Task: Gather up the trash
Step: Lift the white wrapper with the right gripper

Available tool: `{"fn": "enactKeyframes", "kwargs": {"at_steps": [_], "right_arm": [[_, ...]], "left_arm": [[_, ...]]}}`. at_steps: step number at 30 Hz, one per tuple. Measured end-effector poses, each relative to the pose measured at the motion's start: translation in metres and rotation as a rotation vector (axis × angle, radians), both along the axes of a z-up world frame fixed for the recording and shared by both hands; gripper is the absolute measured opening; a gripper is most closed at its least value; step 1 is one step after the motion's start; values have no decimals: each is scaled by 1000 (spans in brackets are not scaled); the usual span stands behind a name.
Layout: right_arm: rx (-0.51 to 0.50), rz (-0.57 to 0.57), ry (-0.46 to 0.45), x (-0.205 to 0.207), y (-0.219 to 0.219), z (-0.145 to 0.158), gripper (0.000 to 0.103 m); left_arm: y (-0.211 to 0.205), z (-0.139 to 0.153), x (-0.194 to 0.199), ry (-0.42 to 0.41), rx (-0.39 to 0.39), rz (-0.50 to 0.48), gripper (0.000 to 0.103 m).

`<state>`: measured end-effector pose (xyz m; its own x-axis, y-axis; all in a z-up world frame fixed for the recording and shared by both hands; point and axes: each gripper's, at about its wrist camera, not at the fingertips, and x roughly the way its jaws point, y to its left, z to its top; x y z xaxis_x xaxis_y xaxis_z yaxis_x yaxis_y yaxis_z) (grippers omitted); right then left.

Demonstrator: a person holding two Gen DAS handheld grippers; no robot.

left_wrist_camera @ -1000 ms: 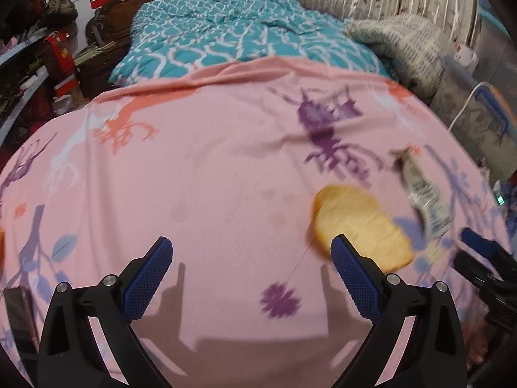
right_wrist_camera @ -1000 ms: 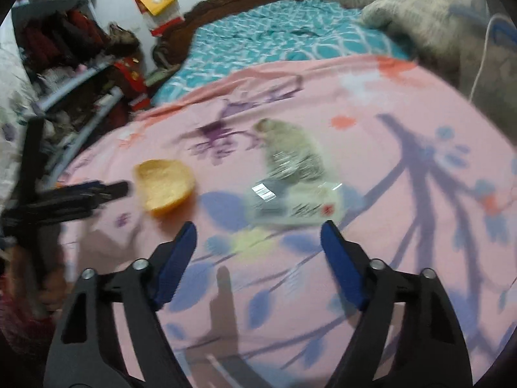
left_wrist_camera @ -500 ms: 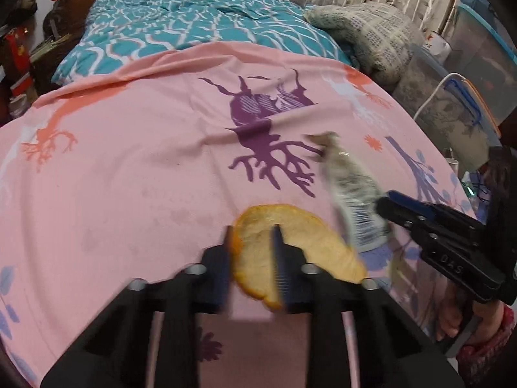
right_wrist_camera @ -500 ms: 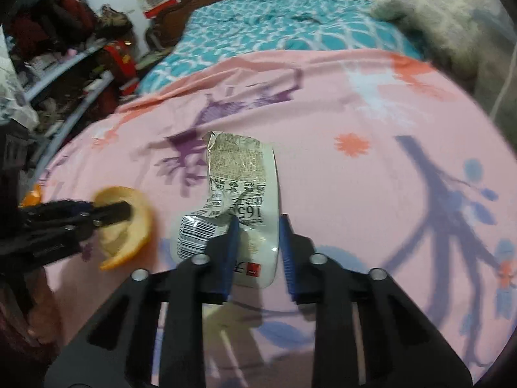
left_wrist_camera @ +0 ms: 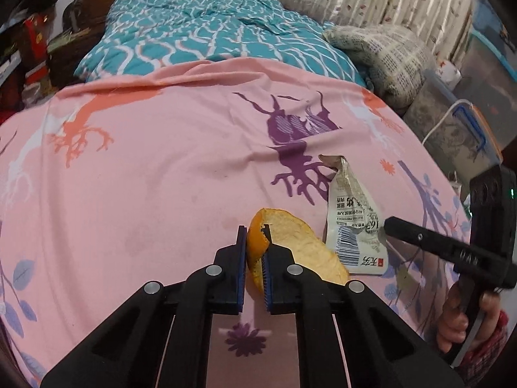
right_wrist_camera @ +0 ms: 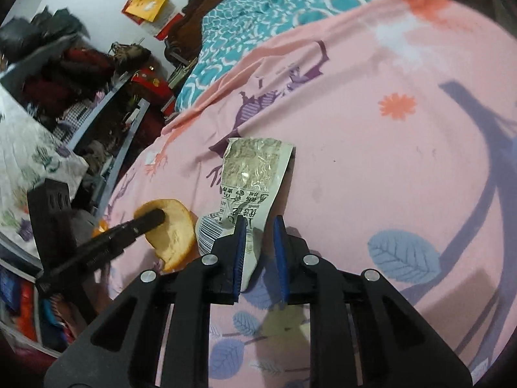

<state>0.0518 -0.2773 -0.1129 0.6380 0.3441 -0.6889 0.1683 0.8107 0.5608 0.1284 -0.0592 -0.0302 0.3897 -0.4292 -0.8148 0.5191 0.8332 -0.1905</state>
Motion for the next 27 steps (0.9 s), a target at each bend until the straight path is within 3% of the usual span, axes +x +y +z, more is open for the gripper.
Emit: {"fn": "enactKeyframes", "kwargs": {"at_steps": [5, 12, 20, 24, 27], "right_arm": [[79, 13, 1, 15, -1, -8, 22], [352, 28, -120, 21, -14, -18, 23], [544, 13, -156, 23, -22, -34, 23], [594, 29, -167, 22, -21, -37, 23], [550, 17, -118, 26, -15, -38, 23]], "left_arm": [[-8, -9, 4, -8, 44, 6, 10], [-5, -14, 6, -24, 51, 19, 10], [-5, -15, 5, -42, 54, 17, 11], [-6, -15, 4, -55, 67, 17, 11], [-8, -15, 2, -68, 80, 15, 11]]}}
